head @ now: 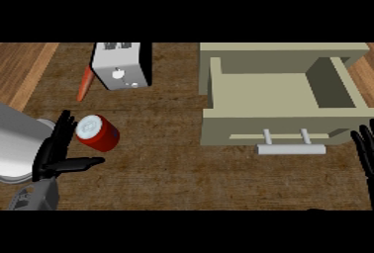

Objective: Pick up the can, place it into the drawer and close the drawer

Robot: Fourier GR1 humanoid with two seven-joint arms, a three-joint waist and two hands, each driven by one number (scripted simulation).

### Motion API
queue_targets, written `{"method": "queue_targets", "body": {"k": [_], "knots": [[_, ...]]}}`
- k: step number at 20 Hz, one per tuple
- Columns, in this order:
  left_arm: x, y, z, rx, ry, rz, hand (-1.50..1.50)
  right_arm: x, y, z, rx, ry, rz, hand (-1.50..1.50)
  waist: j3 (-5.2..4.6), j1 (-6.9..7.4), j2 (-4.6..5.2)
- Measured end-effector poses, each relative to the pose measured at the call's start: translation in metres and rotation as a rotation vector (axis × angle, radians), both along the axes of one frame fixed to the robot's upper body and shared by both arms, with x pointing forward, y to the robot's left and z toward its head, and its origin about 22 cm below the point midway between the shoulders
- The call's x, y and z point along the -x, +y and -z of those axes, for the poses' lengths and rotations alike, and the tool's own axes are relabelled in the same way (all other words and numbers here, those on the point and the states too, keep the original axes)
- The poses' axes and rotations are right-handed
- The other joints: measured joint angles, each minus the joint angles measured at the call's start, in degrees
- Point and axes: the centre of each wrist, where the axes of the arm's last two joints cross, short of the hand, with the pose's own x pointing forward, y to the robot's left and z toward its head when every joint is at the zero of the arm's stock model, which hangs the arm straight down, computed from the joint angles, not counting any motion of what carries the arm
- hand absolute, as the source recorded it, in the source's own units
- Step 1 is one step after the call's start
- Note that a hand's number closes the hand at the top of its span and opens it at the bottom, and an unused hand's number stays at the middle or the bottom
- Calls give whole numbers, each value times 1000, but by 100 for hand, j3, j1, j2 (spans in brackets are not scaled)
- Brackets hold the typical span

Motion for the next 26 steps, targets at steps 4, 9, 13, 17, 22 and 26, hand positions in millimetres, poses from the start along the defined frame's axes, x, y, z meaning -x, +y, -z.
{"method": "queue_targets", "body": {"k": [4, 9, 13, 17, 22, 26], "knots": [[-1, -2, 9, 5, -11, -3, -150, 3, 0, 2, 0, -1, -3, -150, 1, -3, 2], [-6, -7, 12, 1, -11, 1, -150, 4, 7, -5, -3, 1, 1, -150, 1, -3, 0], [-15, -7, 9, 4, -15, 5, -150, 4, 5, -8, -6, -5, 3, -150, 2, -8, 4], [-27, -13, 9, 12, -13, 12, -150, 4, 4, -8, -6, -3, 3, -150, 0, -19, 6], [-41, -19, 6, 20, -13, 24, -150, 12, 2, -9, -8, 2, -4, -150, 0, -39, 11], [-45, -28, 9, 23, -20, 42, -150, 11, 5, -10, -10, 3, -4, -150, -1, -35, 11]]}}
